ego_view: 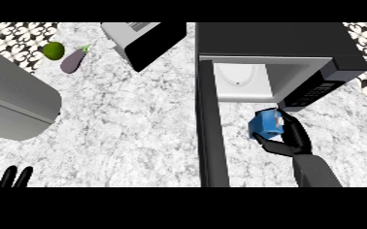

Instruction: Pick up the milk, place it into the microwave and close the microwave

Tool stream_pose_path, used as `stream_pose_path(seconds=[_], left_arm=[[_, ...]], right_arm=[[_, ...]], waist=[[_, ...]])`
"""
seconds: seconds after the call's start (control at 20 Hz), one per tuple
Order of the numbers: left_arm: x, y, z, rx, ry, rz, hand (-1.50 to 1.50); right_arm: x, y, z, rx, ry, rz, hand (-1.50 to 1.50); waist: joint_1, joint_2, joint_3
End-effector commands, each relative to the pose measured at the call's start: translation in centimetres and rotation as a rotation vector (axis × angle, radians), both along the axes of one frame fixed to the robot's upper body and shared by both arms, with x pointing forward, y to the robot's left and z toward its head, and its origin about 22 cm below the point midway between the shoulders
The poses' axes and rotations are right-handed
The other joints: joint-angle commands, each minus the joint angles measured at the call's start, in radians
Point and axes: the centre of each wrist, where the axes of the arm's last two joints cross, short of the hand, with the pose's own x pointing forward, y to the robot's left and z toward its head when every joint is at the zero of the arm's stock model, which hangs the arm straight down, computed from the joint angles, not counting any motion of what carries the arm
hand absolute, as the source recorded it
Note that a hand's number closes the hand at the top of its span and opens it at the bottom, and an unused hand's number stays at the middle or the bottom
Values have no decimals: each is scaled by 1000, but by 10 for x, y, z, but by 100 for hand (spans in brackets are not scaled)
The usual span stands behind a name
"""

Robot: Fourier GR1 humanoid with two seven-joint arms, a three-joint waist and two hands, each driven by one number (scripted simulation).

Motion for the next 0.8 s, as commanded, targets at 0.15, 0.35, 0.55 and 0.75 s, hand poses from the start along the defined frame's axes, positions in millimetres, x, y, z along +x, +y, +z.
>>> stream_pose_path(seconds=[0.15,0.35,0.55,0.75], left_arm=[[-3,5,-8,-7,10,5,-150],[-7,14,-3,2,17,2,-150],[-3,-4,-7,-19,16,-16,-150],[-2,11,8,-23,9,-11,-150]], right_arm=[[11,13,9,-39,-181,-140,150],[8,17,23,70,-184,-130,150],[-44,-56,5,34,-206,-279,150],[-42,-53,22,45,-238,-278,150]], waist=[[-7,-2,-1],[-16,-5,-2],[-19,-3,0],[-17,-3,-1]])
